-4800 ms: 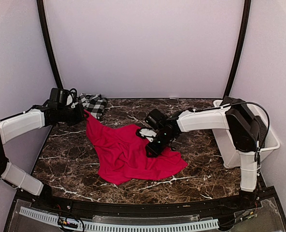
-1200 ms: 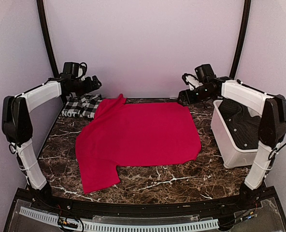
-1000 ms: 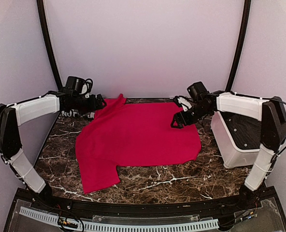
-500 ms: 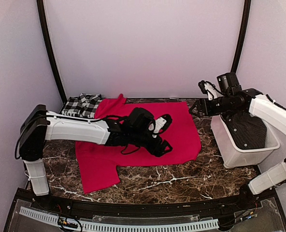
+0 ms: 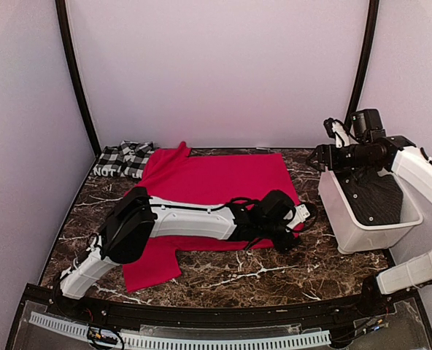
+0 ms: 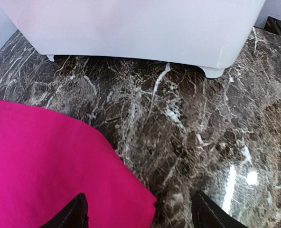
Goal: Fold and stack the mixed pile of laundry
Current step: Adjust the flattened T-shirt at the center of the board.
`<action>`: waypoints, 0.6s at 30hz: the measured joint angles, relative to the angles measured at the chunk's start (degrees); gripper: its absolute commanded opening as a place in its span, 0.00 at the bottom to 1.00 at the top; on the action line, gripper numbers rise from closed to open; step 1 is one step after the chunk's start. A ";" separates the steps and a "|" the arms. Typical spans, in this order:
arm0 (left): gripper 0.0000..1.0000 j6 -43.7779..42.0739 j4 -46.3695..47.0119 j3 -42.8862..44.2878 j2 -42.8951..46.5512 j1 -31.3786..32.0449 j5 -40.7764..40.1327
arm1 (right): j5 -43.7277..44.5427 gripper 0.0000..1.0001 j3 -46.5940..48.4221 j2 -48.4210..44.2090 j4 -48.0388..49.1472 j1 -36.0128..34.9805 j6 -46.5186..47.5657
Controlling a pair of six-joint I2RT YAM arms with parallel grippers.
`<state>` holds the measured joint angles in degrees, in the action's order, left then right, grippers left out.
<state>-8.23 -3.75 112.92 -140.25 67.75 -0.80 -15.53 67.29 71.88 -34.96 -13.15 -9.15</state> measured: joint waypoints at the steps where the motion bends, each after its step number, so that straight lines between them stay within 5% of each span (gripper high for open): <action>1: 0.70 -0.52 -0.63 2.19 -1.51 0.04 -0.50 | -0.02 0.78 -0.13 0.00 -0.04 0.26 0.00; 6: 0.50 -2.16 -3.13 10.14 -7.93 0.04 -3.72 | -0.33 0.78 -0.20 -0.20 -0.24 1.18 0.00; 13: 0.03 -0.83 -4.92 13.66 -11.43 -0.52 -8.00 | -1.20 0.78 -0.22 -0.22 -0.24 1.20 0.00; 18: 0.04 6.34 -0.61 4.76 -6.80 -3.39 -1.38 | -1.66 0.78 -0.22 -0.20 -0.22 1.20 0.00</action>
<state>-1.89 -4.36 117.69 -147.04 64.36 -2.17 -17.19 67.07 71.68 -35.18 -11.94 -9.15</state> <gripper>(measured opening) 0.011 0.783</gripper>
